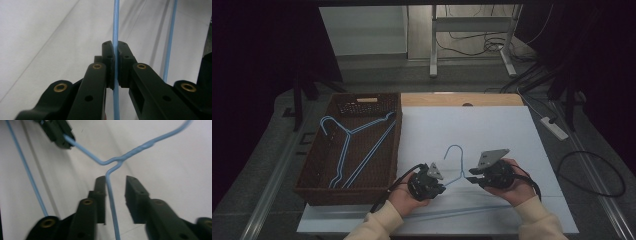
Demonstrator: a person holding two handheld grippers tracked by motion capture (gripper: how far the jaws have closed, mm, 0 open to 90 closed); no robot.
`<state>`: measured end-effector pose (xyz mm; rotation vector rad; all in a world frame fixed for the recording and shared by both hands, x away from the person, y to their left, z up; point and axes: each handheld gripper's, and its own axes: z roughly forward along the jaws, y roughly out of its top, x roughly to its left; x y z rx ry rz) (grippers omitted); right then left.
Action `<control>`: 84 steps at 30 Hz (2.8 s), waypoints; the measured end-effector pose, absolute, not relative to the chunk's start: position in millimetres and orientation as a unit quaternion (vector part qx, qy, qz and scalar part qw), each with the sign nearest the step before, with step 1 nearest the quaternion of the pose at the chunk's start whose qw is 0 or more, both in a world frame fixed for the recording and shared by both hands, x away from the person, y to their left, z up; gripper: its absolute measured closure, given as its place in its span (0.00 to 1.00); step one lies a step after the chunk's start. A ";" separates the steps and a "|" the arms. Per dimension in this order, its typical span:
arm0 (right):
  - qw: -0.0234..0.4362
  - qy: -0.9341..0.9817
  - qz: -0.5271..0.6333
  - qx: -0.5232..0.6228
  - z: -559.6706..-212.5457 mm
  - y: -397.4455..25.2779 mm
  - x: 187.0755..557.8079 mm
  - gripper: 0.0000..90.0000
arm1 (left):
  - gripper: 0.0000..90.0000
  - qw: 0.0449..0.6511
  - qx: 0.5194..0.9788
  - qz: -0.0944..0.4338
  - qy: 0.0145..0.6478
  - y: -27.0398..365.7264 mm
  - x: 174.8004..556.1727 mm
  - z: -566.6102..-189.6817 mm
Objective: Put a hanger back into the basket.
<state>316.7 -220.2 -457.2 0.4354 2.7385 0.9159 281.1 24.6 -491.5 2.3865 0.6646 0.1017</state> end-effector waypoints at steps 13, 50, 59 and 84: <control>0.142 0.825 0.471 0.279 -450.8 -273.0 286.8 0.48 | 0.95 0.381 0.885 0.058 0.263 37.7 264.9 -468.0; 0.150 0.792 0.490 0.331 -468.4 -304.3 281.0 0.42 | 0.96 0.505 0.784 0.148 0.329 164.4 247.3 -364.8; 0.148 0.795 0.486 0.331 -470.4 -304.3 282.4 0.42 | 0.96 0.504 0.758 0.183 0.370 214.7 251.4 -354.4; 0.141 0.799 0.477 0.337 -474.5 -304.5 285.0 0.41 | 0.96 0.457 0.733 0.209 0.457 287.7 277.3 -378.6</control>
